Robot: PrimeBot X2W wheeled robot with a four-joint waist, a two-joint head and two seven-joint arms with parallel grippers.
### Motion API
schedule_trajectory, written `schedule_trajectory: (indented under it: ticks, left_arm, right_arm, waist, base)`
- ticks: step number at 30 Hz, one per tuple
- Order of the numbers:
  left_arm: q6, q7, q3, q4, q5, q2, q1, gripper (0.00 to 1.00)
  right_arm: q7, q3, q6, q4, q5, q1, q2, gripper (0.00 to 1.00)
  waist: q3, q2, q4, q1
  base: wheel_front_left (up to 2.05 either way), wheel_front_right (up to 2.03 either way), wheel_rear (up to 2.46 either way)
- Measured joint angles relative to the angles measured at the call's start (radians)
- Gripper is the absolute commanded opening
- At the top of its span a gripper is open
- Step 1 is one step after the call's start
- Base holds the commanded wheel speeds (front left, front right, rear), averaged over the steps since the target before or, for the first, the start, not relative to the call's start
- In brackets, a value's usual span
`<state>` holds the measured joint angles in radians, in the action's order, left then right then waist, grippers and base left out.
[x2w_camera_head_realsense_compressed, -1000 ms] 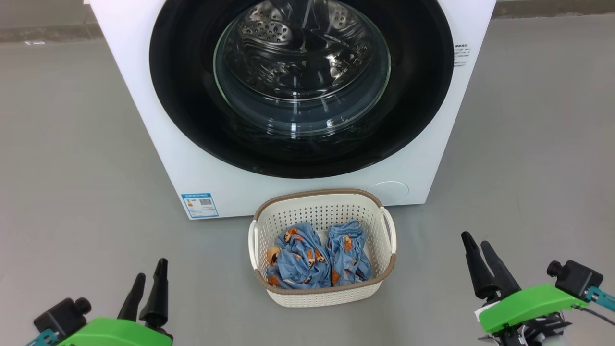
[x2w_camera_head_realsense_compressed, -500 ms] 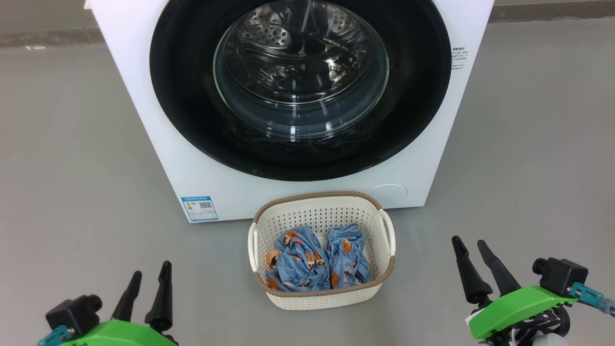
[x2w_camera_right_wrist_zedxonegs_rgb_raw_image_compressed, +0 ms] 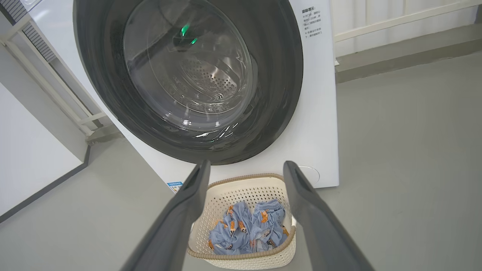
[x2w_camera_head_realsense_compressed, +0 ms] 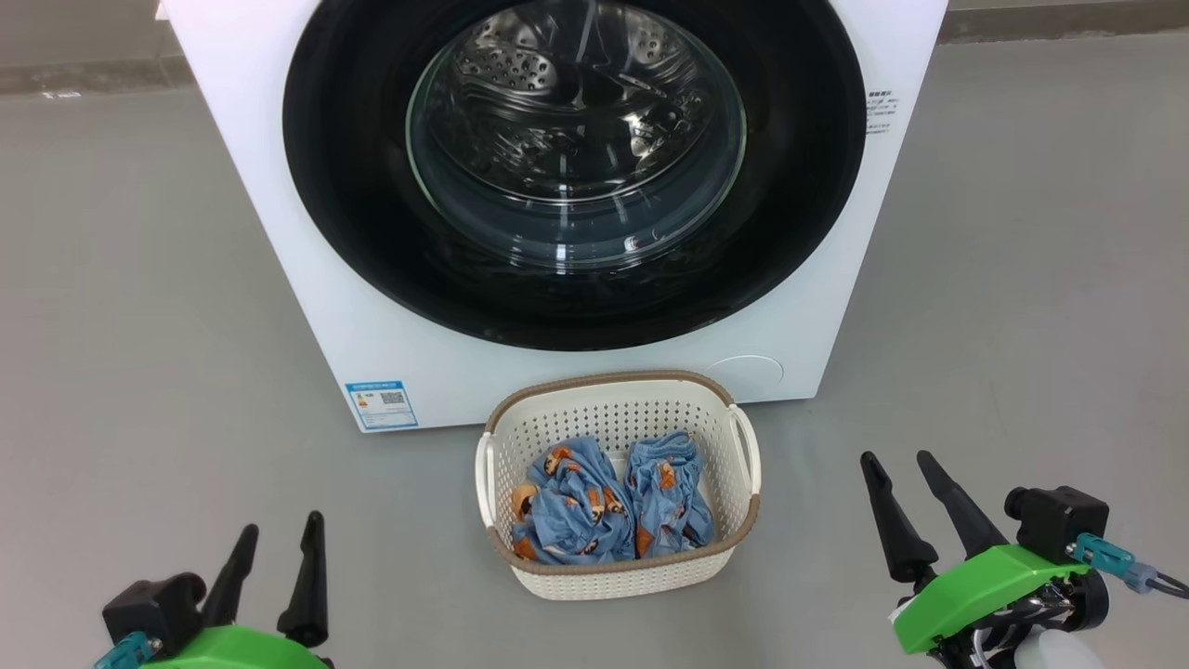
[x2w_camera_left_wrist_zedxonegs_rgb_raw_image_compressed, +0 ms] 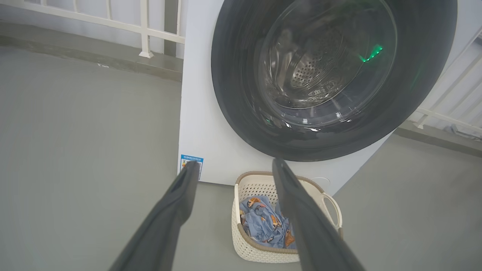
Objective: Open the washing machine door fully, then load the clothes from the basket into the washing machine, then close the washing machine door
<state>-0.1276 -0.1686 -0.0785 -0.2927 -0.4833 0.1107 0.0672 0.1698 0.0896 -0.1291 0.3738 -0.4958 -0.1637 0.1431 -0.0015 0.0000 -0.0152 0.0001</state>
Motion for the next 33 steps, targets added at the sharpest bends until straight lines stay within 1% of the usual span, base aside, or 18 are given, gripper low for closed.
schedule_trajectory:
  ticks: [8, 21, 28, 33]
  left_arm:
    - [0.0, -0.024, 0.021, -0.01, 0.11, 0.0, 0.0, 1.0]
    - [0.001, -0.062, 0.053, -0.015, 0.267, -0.015, 0.021, 1.0]
    - [0.006, -0.08, 0.066, -0.02, 0.354, -0.017, 0.021, 1.0]
    - [0.005, -0.08, 0.069, -0.017, 0.357, -0.025, 0.022, 1.0]
  right_arm:
    - [0.022, -0.011, 0.0, 0.015, 0.088, -0.005, 0.0, 1.0]
    - [0.06, -0.072, 0.0, 0.034, 0.208, -0.027, -0.023, 1.0]
    - [0.079, -0.074, 0.0, 0.05, 0.286, -0.041, -0.023, 1.0]
    - [0.08, -0.073, 0.0, 0.05, 0.31, -0.051, -0.021, 1.0]
  waist:
    - [0.003, 0.0, -0.001, 0.0]
    - [0.007, 0.0, -0.003, 0.0]
    - [0.007, 0.0, -0.003, 0.0]
    - [0.008, 0.0, -0.002, 0.0]
  base:
    - [0.0, 0.0, 0.0]
    - [0.0, 0.0, 0.0]
    - [0.0, 0.0, 0.0]
    - [0.0, 0.0, 0.0]
